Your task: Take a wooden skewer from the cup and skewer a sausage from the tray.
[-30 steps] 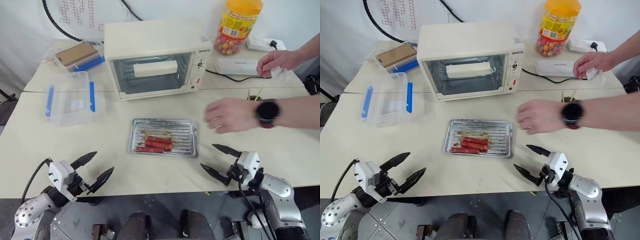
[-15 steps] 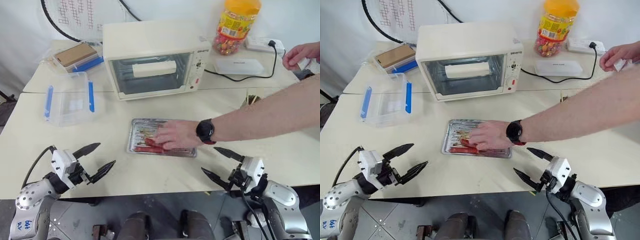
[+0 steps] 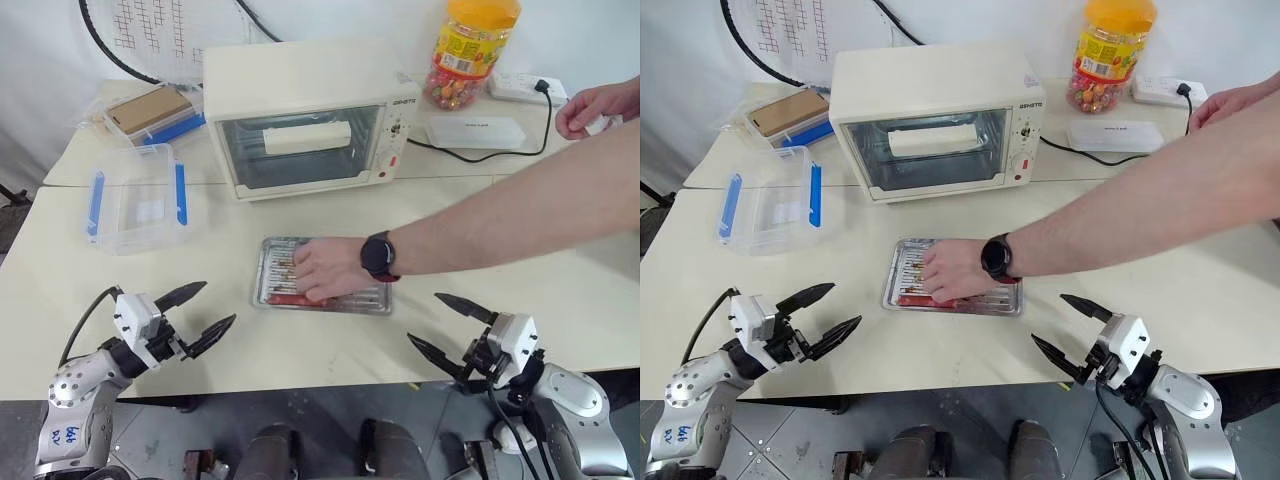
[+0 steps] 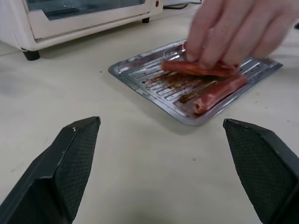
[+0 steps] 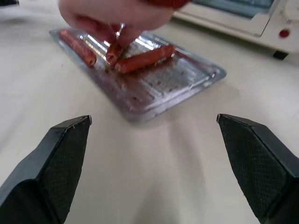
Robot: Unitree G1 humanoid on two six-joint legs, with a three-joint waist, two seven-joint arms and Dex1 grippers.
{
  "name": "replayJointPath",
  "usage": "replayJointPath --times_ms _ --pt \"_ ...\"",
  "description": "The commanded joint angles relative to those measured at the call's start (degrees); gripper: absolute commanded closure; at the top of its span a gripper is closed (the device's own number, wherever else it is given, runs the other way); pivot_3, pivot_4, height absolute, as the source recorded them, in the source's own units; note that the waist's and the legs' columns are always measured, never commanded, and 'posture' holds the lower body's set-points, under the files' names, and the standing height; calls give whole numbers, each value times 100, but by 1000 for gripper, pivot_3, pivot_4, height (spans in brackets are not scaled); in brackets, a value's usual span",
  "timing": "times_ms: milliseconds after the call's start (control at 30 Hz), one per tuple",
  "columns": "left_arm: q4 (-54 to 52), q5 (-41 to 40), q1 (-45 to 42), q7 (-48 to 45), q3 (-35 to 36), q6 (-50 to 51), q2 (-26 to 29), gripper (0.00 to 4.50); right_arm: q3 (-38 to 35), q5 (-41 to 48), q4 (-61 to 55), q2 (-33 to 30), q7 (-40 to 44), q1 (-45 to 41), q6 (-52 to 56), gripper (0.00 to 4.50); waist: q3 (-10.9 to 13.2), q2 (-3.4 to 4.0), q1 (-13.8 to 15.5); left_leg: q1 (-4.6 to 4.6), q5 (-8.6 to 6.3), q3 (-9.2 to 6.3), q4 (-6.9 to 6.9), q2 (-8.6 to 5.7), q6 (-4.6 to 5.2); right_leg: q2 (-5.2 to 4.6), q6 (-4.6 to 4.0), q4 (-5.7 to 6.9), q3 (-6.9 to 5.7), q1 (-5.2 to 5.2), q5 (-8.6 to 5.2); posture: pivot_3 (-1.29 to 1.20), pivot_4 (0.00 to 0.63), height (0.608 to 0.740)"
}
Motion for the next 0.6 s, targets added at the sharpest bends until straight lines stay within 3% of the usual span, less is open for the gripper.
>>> replayJointPath --times_ms 33,600 --pt "-9 -1 -28 -31 27 -165 9 25 -116 97 -214 -68 -38 49 32 0 0 0 -5 0 0 0 0 0 0 0 0 0 0 0 0 0 150 740" --pt "135 25 19 -85 111 -287 139 25 -82 90 -149 -100 53 9 17 0 0 0 -4 0 0 0 1 0 0 -1 0 1 1 0 0 0 150 740"
